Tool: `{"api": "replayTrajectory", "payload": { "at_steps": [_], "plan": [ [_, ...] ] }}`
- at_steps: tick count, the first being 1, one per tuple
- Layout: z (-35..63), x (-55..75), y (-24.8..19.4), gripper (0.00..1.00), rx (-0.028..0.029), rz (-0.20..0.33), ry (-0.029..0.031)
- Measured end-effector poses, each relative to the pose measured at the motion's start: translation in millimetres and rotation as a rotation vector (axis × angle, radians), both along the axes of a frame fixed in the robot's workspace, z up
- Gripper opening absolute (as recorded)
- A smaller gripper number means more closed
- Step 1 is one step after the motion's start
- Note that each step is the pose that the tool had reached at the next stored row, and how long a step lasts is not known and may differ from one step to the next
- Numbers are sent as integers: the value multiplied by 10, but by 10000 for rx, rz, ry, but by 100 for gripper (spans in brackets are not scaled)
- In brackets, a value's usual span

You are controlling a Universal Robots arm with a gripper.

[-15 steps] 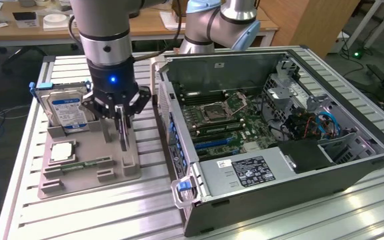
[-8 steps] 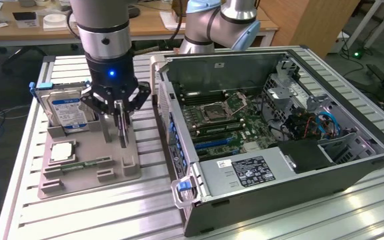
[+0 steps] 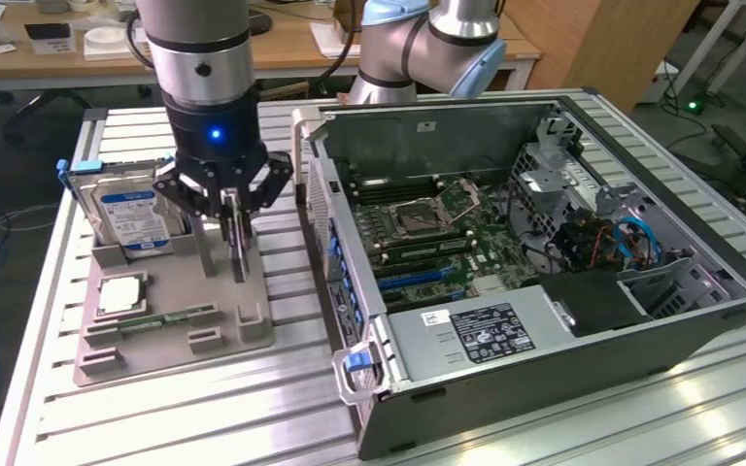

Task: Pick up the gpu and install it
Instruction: 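Pick up the gpu and move the gpu toward the slot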

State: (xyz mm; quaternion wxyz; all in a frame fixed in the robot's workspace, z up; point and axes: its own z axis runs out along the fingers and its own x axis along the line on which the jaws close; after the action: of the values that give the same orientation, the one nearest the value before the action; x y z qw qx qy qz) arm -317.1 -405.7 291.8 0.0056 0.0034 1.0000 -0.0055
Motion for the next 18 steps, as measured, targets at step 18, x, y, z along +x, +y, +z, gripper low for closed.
{"api": "replayTrajectory", "payload": {
  "at_steps": [18],
  "plan": [
    [232, 0, 0, 28, 0, 1, 0]
  ]
}}
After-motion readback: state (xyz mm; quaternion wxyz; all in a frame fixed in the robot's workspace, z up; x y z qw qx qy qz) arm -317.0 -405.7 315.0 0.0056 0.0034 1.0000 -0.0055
